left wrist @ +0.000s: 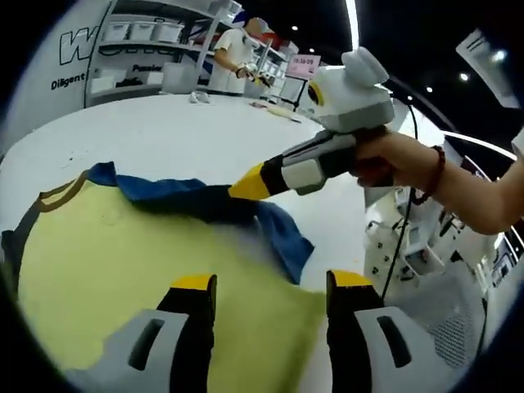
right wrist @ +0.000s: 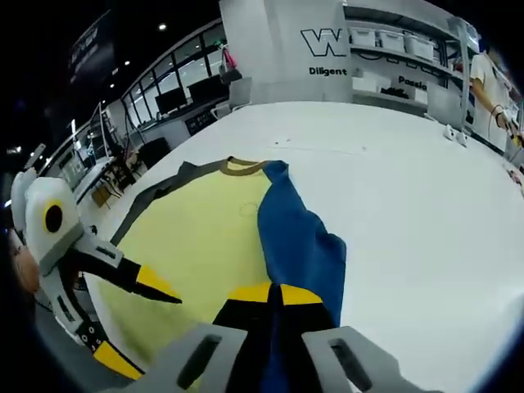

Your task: Fold the garment on the visible template until the final outline fits inside the template.

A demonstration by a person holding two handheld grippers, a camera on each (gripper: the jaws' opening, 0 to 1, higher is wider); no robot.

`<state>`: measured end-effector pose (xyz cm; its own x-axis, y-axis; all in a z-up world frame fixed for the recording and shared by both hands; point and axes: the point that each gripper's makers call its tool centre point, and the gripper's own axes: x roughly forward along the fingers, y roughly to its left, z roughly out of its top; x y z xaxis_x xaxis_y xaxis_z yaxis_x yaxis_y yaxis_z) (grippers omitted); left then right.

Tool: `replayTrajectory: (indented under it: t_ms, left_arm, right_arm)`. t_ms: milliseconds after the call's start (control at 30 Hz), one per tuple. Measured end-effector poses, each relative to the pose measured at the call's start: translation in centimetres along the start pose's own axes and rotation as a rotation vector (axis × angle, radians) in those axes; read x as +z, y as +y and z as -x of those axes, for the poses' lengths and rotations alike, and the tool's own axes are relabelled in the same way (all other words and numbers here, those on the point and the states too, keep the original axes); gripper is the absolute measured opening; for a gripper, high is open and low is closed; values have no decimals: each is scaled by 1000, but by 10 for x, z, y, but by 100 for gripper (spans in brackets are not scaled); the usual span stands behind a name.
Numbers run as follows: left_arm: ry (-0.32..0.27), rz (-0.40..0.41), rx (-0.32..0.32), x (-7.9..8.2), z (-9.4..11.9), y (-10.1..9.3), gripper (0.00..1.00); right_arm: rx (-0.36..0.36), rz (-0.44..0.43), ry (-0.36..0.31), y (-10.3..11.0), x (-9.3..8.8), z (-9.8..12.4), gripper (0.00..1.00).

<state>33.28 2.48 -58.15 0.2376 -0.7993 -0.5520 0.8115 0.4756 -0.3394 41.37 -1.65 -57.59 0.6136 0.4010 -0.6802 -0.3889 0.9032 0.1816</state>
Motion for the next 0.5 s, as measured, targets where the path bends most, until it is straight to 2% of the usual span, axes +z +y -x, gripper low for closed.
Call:
replayTrajectory:
  t_ms: [200, 267, 333, 500]
  left_arm:
    - [-10, -1, -42, -1, -29, -8, 49]
    - [-8, 62, -80, -2, -36, -13, 46]
    - [-30, 74, -92, 1, -40, -14, 46]
    - [-28, 100, -94, 0, -52, -9, 32]
  right_arm:
    - [6, -37, -14, 1, 7, 1, 0]
    - [8, -43, -21, 0, 10, 2, 0]
    - [7, -42, -22, -1, 11, 1, 0]
    - [3, -64, -55, -5, 24, 4, 0]
